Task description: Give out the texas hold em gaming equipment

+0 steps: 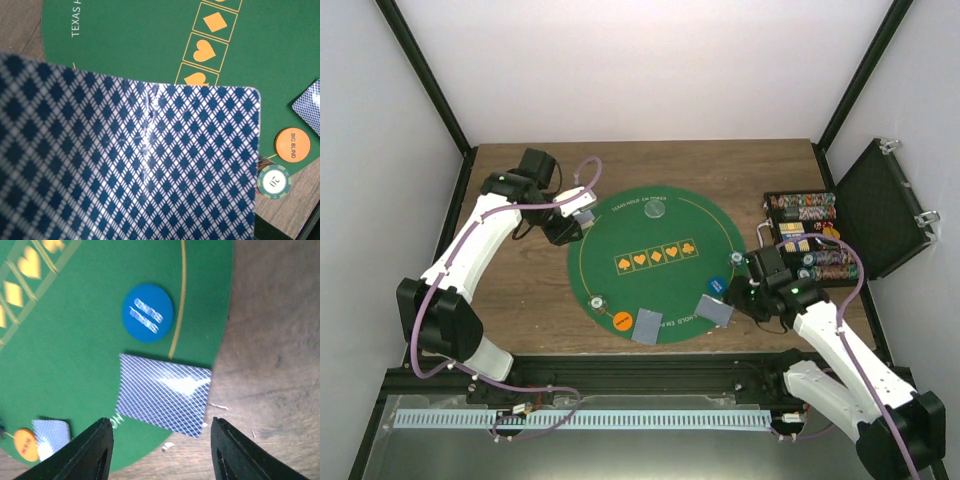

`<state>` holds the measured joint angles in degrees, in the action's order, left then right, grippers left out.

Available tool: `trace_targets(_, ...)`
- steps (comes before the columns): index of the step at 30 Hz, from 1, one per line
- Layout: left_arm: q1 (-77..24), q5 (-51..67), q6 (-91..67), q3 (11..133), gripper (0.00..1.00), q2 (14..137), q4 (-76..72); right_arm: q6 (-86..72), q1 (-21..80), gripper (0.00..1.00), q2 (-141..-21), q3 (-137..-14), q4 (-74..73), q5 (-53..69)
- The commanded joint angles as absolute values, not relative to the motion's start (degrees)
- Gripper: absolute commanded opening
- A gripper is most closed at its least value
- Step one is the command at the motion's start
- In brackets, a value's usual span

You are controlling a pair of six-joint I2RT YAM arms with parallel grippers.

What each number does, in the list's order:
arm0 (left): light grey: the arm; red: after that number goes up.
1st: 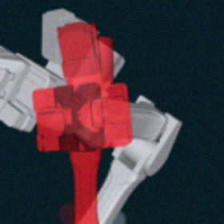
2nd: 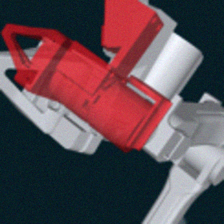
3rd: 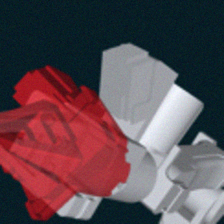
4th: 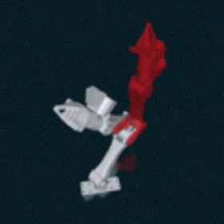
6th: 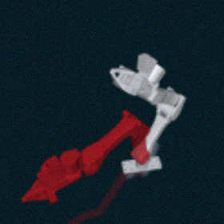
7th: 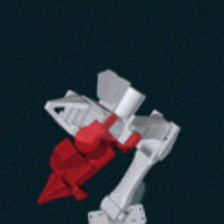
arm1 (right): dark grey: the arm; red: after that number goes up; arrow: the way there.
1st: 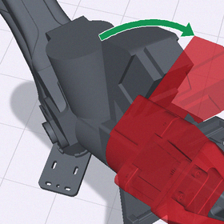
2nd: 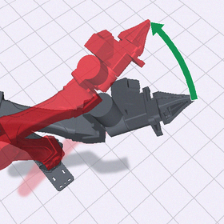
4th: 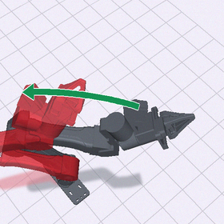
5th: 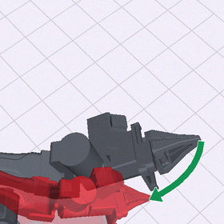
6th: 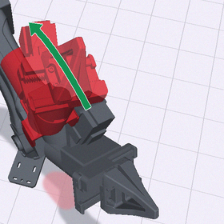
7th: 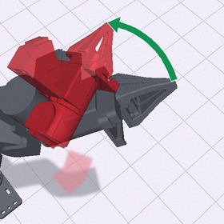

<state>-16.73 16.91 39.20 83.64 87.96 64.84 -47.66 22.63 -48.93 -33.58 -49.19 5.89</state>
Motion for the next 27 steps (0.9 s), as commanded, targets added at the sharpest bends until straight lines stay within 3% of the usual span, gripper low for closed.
trace_targets(1, -16.62, 16.97, 39.27, 85.44, 0.47, 88.25, 64.95, -46.76, 22.59, 0.55, -47.56, -41.35, -50.54, -0.42)
trace_targets(10, -16.62, 17.91, 39.64, 85.35, 0.47, 87.7, 65.92, -26.8, 22.63, 0.62, -65.98, -50.34, -36.73, 17.66)
trace_targets(16, -17.67, 20.09, 41.38, 85.35, 0.48, 87.65, 67.67, -20.11, 22.59, 0.65, -77.17, -60.27, -18.81, 46.28)
trace_targets(19, -18.63, 20.66, 41.79, 86.21, 0.48, 87.73, 68.42, -26.41, 22.76, 0.67, -84.45, -63.21, -2.31, 64.69)
trace_targets(23, -19.52, 22.06, 41.93, 87.1, 0.48, 87.48, 69.29, -31.13, 23.66, 0.68, -93.4, -69.62, 5.29, 67.04)
trace_targets(27, -19.85, 23.16, 42.09, 86.93, 0.48, 87.31, 69.77, -30.87, 26.49, 0.76, -100.49, -77.0, 5.79, 68.38)
